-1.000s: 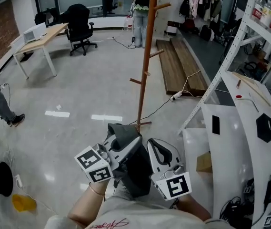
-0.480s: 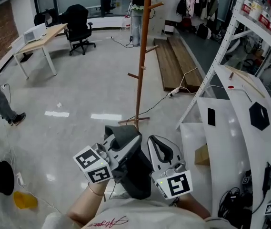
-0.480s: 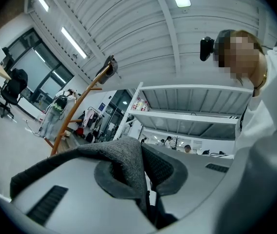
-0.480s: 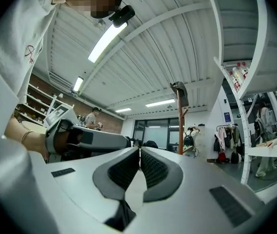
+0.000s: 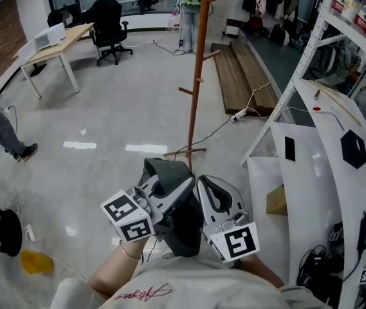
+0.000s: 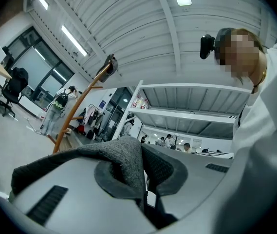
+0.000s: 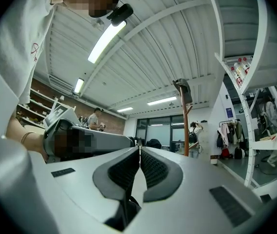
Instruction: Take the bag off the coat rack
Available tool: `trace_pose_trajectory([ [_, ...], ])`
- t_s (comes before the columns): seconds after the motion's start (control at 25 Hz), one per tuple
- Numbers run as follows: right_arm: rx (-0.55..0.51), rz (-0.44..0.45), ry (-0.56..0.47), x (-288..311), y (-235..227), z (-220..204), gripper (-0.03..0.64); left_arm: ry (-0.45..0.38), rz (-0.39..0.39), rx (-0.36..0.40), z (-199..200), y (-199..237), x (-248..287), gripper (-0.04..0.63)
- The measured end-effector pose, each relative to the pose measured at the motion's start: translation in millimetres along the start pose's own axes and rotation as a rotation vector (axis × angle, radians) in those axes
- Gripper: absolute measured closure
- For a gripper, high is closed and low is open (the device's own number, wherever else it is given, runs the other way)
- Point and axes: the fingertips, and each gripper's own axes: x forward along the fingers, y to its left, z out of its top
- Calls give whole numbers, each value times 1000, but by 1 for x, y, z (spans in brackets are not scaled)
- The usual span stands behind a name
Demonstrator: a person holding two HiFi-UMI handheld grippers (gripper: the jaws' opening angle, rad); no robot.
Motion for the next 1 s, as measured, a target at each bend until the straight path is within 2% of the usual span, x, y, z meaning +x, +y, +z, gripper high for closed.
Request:
trace_pose_trajectory([
  [0.44, -7, 4, 20, 2, 1, -4, 595, 5, 24, -9, -5, 7, -3, 555],
  [1.0, 6, -18, 4, 1, 3, -1, 597, 0, 0, -6, -5, -3, -3, 555],
])
